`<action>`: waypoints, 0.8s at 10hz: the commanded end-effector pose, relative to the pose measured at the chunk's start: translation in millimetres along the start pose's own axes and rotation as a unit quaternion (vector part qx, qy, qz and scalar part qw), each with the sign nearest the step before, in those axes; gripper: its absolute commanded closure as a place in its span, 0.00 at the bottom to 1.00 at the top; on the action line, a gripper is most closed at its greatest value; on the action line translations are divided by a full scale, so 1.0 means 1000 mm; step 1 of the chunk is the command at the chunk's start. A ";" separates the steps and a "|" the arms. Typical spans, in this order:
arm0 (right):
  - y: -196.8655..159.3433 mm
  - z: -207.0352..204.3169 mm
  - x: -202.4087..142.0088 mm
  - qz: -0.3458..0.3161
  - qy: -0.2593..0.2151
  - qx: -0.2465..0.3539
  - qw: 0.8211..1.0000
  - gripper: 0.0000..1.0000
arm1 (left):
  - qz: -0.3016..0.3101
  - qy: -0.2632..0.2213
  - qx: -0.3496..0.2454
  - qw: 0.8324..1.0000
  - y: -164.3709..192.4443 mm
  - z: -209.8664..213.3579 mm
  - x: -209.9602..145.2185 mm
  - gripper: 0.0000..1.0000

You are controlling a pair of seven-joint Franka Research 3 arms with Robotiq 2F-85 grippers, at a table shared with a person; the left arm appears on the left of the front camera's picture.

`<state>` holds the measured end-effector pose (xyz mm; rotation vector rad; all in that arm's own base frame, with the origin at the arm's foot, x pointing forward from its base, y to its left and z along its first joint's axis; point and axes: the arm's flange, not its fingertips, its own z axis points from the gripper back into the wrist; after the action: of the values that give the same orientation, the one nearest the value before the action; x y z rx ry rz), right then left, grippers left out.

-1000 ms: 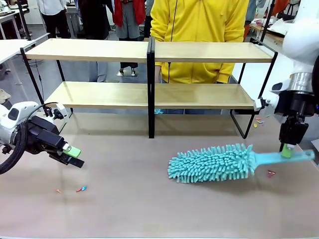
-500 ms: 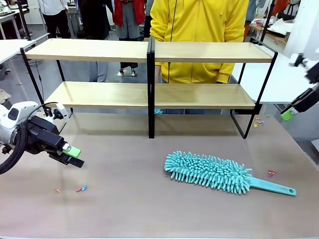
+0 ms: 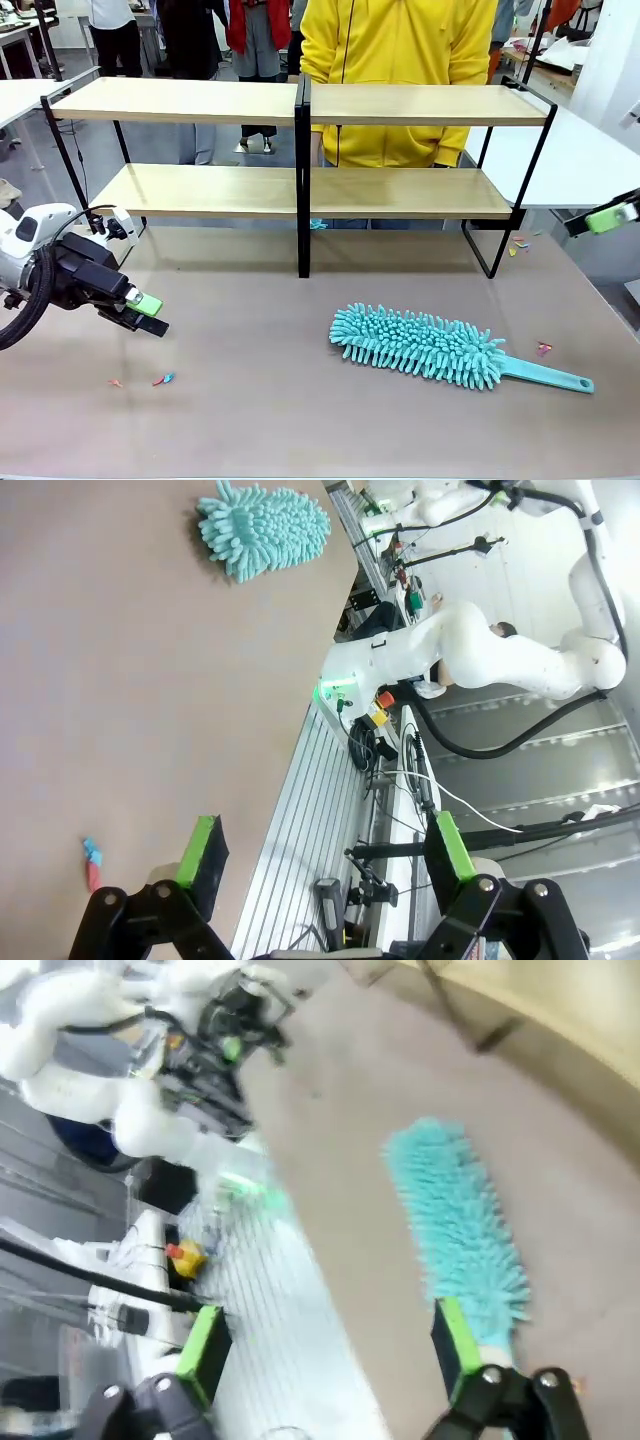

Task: Clean the shelves.
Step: Place the Duster on the table.

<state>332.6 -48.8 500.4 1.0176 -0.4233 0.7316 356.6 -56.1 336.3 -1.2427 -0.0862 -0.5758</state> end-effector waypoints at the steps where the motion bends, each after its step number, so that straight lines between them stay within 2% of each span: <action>1: -0.012 0.001 0.004 0.044 0.029 -0.059 0.997 0.00 | 0.001 -0.014 -0.010 1.000 -0.003 -0.003 0.000 0.00; 8: -0.012 0.001 0.004 0.044 0.029 -0.059 0.997 0.00 | 0.001 -0.014 -0.010 1.000 -0.003 -0.003 0.000 0.00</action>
<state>343.2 -49.5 498.1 0.8902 -0.4471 0.7871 356.6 -55.9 336.3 -1.2428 -0.0864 -0.5752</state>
